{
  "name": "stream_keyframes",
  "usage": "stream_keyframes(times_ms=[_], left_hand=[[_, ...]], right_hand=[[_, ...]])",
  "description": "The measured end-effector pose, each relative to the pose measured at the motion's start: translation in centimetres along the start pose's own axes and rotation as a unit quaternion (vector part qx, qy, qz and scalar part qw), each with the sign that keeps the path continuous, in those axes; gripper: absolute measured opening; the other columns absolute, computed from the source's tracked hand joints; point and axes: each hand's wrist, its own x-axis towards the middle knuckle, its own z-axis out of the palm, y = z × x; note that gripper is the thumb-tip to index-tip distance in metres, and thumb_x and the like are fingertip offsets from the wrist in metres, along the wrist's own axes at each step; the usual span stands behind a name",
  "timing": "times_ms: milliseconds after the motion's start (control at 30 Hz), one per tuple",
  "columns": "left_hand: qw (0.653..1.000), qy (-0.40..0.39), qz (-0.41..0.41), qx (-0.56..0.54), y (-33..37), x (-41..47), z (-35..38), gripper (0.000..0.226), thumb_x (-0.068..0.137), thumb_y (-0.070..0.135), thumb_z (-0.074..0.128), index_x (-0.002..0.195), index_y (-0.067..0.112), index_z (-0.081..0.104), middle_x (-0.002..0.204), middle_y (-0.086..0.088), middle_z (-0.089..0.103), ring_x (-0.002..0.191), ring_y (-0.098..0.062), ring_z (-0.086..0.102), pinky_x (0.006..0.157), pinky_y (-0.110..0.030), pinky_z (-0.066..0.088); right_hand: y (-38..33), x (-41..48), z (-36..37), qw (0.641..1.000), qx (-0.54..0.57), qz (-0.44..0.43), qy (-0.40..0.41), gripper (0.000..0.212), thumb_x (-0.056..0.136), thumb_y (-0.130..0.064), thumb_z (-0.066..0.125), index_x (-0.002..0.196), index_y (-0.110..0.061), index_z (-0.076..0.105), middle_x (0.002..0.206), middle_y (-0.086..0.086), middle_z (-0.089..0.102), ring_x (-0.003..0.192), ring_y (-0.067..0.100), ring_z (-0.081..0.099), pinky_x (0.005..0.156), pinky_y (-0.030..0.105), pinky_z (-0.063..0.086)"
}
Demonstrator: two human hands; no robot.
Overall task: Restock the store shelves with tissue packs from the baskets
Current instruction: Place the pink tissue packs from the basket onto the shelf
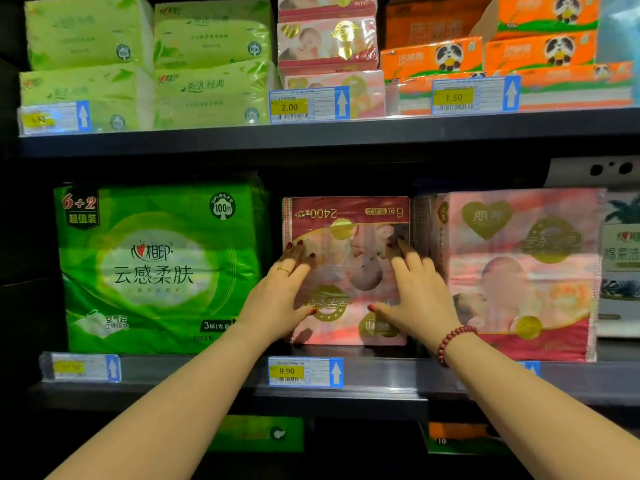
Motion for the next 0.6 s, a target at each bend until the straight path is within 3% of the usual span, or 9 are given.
stream_keyframes(times_ms=[133,300,500,600], left_hand=[[0.998,0.057,0.013,-0.014,0.2,-3.4,-2.4,0.068,0.086,0.034,0.068,0.146,0.018,0.038,0.155,-0.002,0.030,0.145,-0.020,0.023,0.107,-0.038,0.038],[0.993,0.109,-0.027,0.023,-1.3,-10.7,-6.5,0.059,0.079,0.026,0.075,0.133,0.013,0.056,0.138,-0.009,0.053,0.131,-0.028,0.046,0.100,-0.044,0.046],[0.983,0.058,-0.124,0.124,-4.6,-24.1,-11.6,0.053,0.080,0.026,0.072,0.127,0.006,0.059,0.127,-0.014,0.060,0.121,-0.033,0.053,0.101,-0.045,0.045],[0.967,0.009,-0.199,0.162,-5.3,-31.9,-14.3,0.051,0.078,0.024,0.071,0.123,0.002,0.062,0.121,-0.019,0.063,0.113,-0.038,0.058,0.091,-0.045,0.050]], right_hand=[[-1.8,-1.8,-1.4,0.993,0.103,-0.047,0.034,0.080,0.079,-0.053,0.067,0.143,-0.015,0.037,0.149,0.005,0.035,0.133,0.026,0.033,0.106,0.040,0.035],[-7.8,-5.9,-1.2,0.963,0.227,-0.138,0.045,0.068,0.078,-0.041,0.072,0.135,-0.011,0.050,0.139,0.006,0.051,0.127,0.028,0.043,0.102,0.042,0.039],[-18.6,-12.1,1.3,0.909,0.326,-0.259,-0.009,0.060,0.079,-0.044,0.071,0.127,-0.011,0.058,0.128,0.005,0.058,0.121,0.028,0.050,0.099,0.042,0.041],[-24.5,-15.8,2.1,0.874,0.365,-0.316,-0.053,0.058,0.080,-0.046,0.068,0.128,-0.015,0.057,0.131,0.002,0.057,0.123,0.025,0.048,0.100,0.039,0.037]])
